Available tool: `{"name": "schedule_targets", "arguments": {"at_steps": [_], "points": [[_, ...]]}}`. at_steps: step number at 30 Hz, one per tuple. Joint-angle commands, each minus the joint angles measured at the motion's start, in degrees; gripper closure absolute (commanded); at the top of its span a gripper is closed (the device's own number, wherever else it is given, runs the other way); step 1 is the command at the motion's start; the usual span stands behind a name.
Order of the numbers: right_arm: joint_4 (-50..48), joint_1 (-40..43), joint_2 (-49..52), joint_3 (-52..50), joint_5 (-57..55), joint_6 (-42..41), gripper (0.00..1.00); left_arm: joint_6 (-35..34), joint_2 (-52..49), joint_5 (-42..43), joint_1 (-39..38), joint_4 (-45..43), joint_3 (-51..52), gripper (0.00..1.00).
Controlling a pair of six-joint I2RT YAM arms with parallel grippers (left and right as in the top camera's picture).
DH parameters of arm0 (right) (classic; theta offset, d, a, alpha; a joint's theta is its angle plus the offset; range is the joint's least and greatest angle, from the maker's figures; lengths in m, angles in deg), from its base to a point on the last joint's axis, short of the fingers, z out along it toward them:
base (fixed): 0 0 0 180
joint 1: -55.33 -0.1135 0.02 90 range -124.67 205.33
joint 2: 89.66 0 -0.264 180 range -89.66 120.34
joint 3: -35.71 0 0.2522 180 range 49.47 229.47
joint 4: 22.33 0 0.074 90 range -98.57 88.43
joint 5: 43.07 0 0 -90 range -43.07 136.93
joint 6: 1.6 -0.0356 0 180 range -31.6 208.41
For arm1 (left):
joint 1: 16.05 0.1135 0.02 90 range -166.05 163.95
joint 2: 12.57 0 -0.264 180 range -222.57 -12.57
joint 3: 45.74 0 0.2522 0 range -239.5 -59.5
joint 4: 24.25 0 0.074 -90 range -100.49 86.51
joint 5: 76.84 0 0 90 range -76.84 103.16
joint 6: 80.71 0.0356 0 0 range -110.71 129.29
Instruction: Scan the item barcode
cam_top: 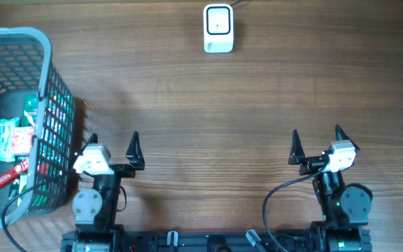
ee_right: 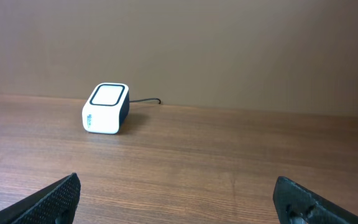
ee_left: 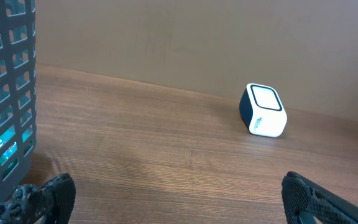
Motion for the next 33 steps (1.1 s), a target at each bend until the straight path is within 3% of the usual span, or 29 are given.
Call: {"name": "schedule_targets", "arguments": {"at_steps": [1, 33], "points": [[-0.2, 0.0, -0.1, -0.1, -0.6, -0.6, 0.00, 0.9, 0.5, 0.9, 0.4, 0.1, 0.4, 0.00], [-0.2, 0.0, 0.0, -0.1, -0.6, -0.6, 0.00, 0.9, 0.5, 0.9, 0.4, -0.6, 0.4, 0.00]]}}
